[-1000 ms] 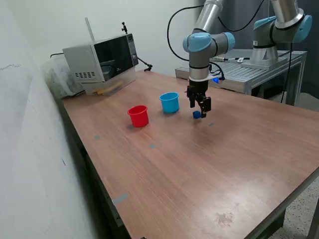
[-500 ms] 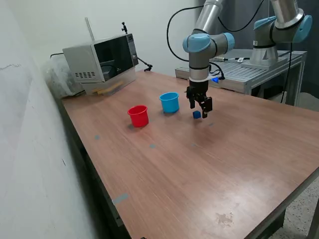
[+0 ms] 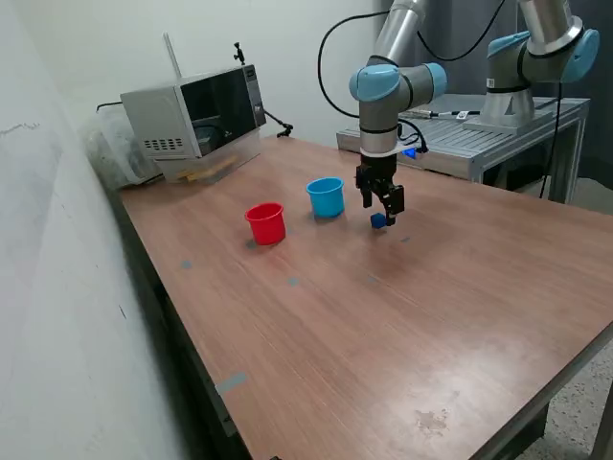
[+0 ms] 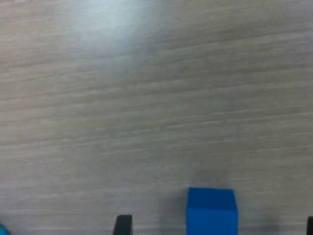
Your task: Place red objects in the red bin, and blue objects in the blue bin.
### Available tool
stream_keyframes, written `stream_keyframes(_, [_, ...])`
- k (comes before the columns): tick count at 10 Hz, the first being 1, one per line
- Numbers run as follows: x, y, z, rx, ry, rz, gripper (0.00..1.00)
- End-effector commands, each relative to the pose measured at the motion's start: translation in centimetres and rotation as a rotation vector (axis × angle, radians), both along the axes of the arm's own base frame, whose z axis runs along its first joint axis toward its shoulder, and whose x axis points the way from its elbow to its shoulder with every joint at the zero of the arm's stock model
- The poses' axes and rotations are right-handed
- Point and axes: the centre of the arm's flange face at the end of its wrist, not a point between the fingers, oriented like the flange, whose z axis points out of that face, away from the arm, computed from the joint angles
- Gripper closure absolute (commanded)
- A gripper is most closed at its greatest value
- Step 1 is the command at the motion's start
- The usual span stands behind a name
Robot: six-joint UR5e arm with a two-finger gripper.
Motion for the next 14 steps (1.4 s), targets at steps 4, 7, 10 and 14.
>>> stream_keyframes(4, [-0.09,0.49,0.12,-0.003,0.002,-0.007,0.0])
stream_keyframes(7, [-0.03,0.39,0.05,-0.014,0.001,-0.007,0.0])
stream_keyframes(10, [-0.03,0.29,0.04,-0.023,0.001,-0.007,0.0])
stream_keyframes(14, [0.01,0.29,-0.26,-0.023,-0.006,-0.006,0.0])
